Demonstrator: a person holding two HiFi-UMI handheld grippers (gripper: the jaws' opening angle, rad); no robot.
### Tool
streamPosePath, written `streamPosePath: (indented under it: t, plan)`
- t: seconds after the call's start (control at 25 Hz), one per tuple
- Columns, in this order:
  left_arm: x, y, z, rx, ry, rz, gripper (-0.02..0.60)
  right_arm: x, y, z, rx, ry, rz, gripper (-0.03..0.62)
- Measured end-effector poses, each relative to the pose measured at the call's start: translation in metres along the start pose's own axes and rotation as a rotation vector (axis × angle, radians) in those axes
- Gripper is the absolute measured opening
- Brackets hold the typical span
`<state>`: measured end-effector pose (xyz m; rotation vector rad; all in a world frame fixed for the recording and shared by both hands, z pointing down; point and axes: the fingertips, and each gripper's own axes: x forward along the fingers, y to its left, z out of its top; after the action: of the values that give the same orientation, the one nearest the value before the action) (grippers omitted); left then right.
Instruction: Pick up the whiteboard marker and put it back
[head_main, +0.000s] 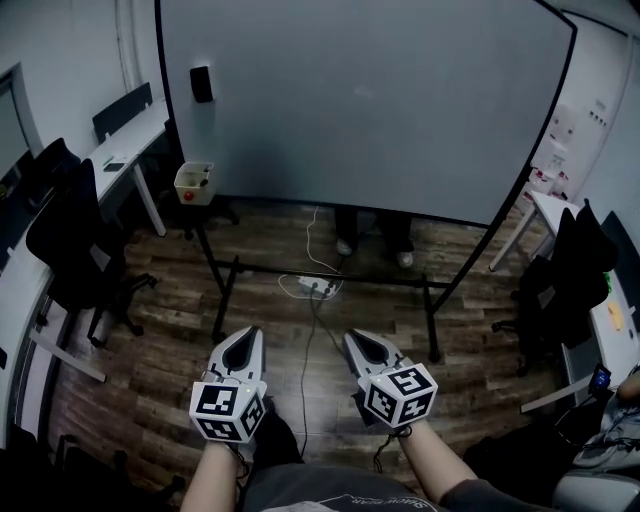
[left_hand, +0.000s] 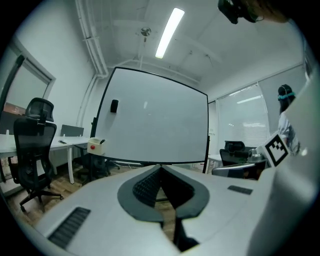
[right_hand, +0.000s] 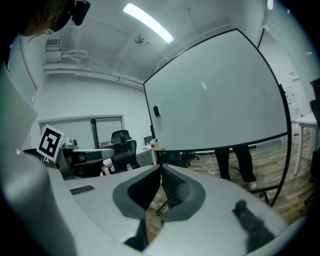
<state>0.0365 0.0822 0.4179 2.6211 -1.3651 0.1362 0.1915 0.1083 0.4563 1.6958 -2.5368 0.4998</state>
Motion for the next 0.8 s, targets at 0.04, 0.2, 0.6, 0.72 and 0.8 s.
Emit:
streamPosePath:
  t: [0.04,0.2,0.6,0.72,0.8]
  plan:
    - [0.008,0.010,0.003,0.001,-0.002,-0.002,0.014,0.011,-0.001,0.004,-0.001,0.000,0.001,0.025]
    - [0.038,0.042,0.012,0.001,-0.017,-0.010,0.014,0.051,-0.006,0.012,-0.018,0.020,-0.001,0.025]
    - [0.096,0.155,0.033,-0.022,-0.006,0.014,0.014,0.174,-0.004,0.047,0.000,0.012,-0.022,0.025]
    - [0.112,0.187,0.044,-0.041,-0.015,0.023,0.014,0.204,0.002,0.063,-0.017,0.004,-0.016,0.025]
    - [0.123,0.201,0.050,-0.034,-0.016,0.018,0.014,0.220,0.002,0.072,-0.028,0.000,-0.019,0.025]
